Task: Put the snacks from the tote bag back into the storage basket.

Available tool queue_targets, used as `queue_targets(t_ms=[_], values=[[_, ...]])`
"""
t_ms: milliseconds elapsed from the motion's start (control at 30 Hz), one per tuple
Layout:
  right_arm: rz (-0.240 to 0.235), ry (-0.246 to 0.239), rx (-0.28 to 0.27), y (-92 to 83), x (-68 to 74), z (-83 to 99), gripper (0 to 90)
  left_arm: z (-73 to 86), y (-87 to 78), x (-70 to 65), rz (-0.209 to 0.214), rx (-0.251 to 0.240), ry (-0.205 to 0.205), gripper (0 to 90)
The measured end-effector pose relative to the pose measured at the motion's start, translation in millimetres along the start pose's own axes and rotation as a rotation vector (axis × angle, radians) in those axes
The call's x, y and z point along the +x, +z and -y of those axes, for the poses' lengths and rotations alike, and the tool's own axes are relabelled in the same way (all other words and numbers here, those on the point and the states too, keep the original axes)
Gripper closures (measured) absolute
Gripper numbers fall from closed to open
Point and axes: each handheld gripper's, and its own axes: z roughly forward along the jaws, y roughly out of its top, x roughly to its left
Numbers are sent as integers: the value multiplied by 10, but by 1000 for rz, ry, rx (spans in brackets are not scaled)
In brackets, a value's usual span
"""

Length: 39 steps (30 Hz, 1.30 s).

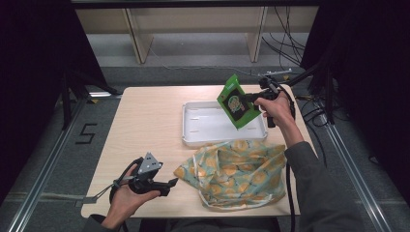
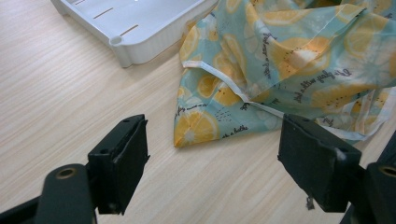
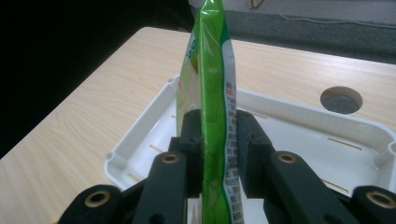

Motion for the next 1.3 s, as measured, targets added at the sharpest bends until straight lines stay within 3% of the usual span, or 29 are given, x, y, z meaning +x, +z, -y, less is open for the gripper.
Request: queue_targets(t_ms=[67, 167, 200, 300, 367, 433, 533, 600, 633, 667, 700, 733, 767, 833, 900, 933, 967, 1000, 1033, 1067, 1100, 1133, 1167, 1200, 1233, 1267, 1300], values=[[16, 19, 5, 68, -66, 1, 759, 4, 11, -8, 2, -4, -15, 236], [31, 34, 9, 118, -117, 7, 759, 10, 12, -14, 6, 15, -2, 236], [39, 63, 21, 136, -126, 11, 758, 9, 15, -20, 0, 9, 9, 236], [61, 60, 13, 192, -197, 15, 759, 10, 19, -25, 6, 23, 17, 236], [81, 99, 18, 233, -210, 14, 759, 9, 25, -36, 11, 6, 5, 236], [99, 77, 11, 268, -261, 9, 759, 9, 26, -39, 10, 3, -2, 237], [106, 84, 18, 292, -287, 7, 759, 10, 22, -38, 10, 1, 1, 237], [125, 136, 30, 330, -307, 5, 759, 11, 13, -30, 8, 5, 17, 236], [134, 102, 20, 350, -362, 8, 759, 11, 13, -30, 8, 5, 17, 237], [134, 102, 20, 350, -362, 8, 759, 9, 12, -28, 8, 3, 20, 237], [132, 138, 20, 373, -390, 19, 759, 8, 11, -27, 8, 2, 19, 237], [132, 138, 20, 373, -390, 19, 759, 9, 10, -26, 9, 2, 20, 237], [130, 104, 4, 393, -439, 27, 758, 10, 9, -24, 8, 3, 21, 237], [156, 162, 26, 419, -425, 42, 758, 10, 13, -25, 8, 3, 21, 237], [174, 145, 31, 420, -449, 37, 758, 9, 13, -26, 9, 5, 23, 237], [169, 194, 37, 425, -425, 33, 758, 10, 15, -28, 10, 6, 25, 237], [181, 147, 25, 437, -471, 36, 758, 9, 12, -24, 12, 17, 37, 237], [154, 160, 5, 451, -478, 47, 758, 16, 24, -47, 10, 9, 11, 237], [161, 201, 38, 450, -454, 41, 758, 16, 25, -40, 18, 19, 33, 237], [190, 138, 29, 462, -499, 42, 758, 20, 31, -62, 6, 20, 17, 237], [177, 125, 15, 480, -522, 51, 758, 17, 29, -60, 11, 27, 31, 237], [179, 82, -5, 507, -566, 64, 758, 14, 17, -50, 19, 47, 50, 237], [166, 122, -15, 520, -552, 63, 758, 13, 18, -53, 17, 38, 48, 237], [176, 114, 3, 516, -557, 58, 758, 10, 8, -35, 20, 45, 72, 237], [186, 147, 19, 516, -522, 53, 758, 17, 17, -44, 20, 29, 49, 237], [193, 107, 13, 524, -556, 59, 758, 26, 28, -59, 17, 14, 11, 237], [178, 177, 27, 525, -509, 56, 758, 23, 20, -43, 16, 23, 30, 237]])
